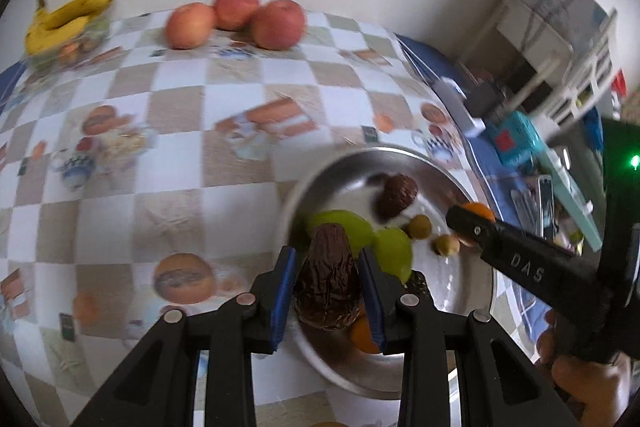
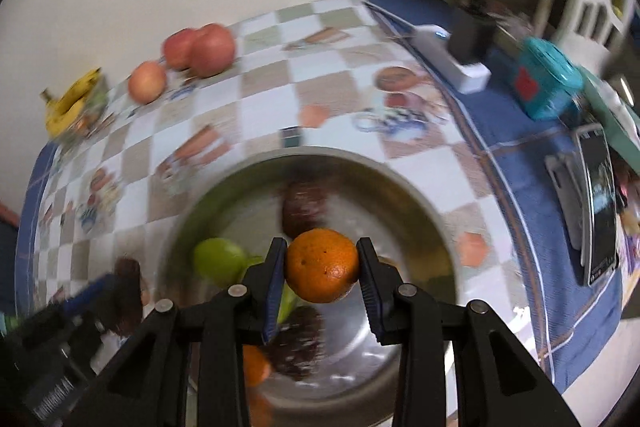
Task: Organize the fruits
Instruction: 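Carry the date and the orange over the steel bowl with both grippers, then open the right gripper to release the orange while the left gripper releases the date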
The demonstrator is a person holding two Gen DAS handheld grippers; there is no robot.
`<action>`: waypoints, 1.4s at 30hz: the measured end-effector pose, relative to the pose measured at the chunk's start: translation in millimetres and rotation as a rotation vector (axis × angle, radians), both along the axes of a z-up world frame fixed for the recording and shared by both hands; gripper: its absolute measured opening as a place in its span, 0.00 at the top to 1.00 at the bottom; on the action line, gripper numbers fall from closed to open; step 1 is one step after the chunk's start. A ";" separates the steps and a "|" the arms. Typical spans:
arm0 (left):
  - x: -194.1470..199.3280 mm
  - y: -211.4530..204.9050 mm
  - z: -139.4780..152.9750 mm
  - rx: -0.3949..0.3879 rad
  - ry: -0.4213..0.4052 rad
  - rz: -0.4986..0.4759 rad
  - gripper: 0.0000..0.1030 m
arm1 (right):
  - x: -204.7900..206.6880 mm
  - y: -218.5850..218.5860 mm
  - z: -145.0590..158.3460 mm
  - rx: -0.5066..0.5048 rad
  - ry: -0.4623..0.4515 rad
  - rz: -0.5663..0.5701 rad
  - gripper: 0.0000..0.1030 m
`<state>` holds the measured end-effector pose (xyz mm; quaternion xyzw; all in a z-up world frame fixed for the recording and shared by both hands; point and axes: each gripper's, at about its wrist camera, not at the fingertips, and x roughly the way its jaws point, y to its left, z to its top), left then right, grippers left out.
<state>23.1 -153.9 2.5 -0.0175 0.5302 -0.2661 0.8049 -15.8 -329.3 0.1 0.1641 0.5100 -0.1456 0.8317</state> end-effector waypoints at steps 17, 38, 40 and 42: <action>6.0 -18.6 -31.2 0.088 -0.008 -0.038 0.67 | 11.1 7.4 -41.3 0.006 0.147 0.049 0.64; 4.8 -20.9 -34.9 0.097 -0.002 -0.046 0.62 | 19.4 12.0 -59.9 0.019 0.194 0.047 0.64; 4.3 -21.1 -34.3 0.083 0.003 -0.051 0.56 | 19.6 12.6 -60.0 0.017 0.194 0.049 0.64; 2.4 -21.8 -33.1 0.070 0.006 -0.059 0.50 | 17.5 11.9 -59.7 0.015 0.194 0.047 0.64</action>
